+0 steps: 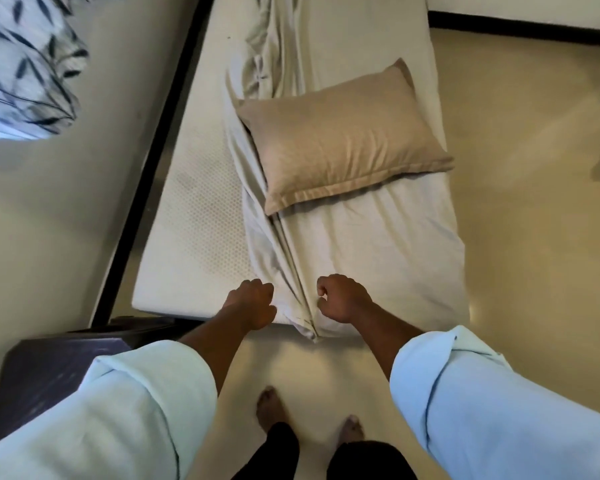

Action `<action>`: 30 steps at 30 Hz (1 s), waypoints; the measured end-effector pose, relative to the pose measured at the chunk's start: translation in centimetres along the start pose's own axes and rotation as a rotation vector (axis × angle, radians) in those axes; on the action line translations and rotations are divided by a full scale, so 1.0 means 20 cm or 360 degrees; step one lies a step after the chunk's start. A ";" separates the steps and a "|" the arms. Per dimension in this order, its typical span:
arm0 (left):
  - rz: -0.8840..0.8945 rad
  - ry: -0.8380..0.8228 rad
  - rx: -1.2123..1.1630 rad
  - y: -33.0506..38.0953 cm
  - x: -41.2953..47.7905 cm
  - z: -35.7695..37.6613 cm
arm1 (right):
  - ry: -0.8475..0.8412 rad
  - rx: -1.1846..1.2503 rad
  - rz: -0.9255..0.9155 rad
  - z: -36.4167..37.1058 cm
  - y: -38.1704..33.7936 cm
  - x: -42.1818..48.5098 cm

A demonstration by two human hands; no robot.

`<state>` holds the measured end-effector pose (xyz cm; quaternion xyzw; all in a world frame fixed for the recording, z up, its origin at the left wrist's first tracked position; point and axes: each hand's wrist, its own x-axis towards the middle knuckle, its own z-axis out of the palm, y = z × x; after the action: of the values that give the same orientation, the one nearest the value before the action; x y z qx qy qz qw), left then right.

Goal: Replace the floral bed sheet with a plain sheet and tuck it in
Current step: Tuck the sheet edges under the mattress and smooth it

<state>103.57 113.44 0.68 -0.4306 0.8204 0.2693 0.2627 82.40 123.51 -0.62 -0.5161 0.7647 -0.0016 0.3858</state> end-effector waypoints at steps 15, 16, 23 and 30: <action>-0.0337 0.0175 -0.0699 -0.39 0.28 -0.16 | -0.0006 0.0368 -0.0066 -0.08 -0.36 0.68; -0.0388 0.0209 -0.0806 -0.39 0.31 -0.18 | -0.0025 0.0359 -0.0049 -0.09 -0.36 0.72; -0.0983 0.0233 -0.1915 -0.37 0.71 -0.28 | -0.0073 0.0422 -0.0072 -0.09 -0.39 0.97; -0.1215 -0.0133 -0.2493 -0.36 1.01 -0.33 | -0.0056 0.0454 -0.0005 -0.08 -0.32 1.07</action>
<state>98.42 94.13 -9.62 -0.7227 0.1883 0.6650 -0.0069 82.86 102.96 -9.56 -0.4572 0.7490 -0.1020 0.4686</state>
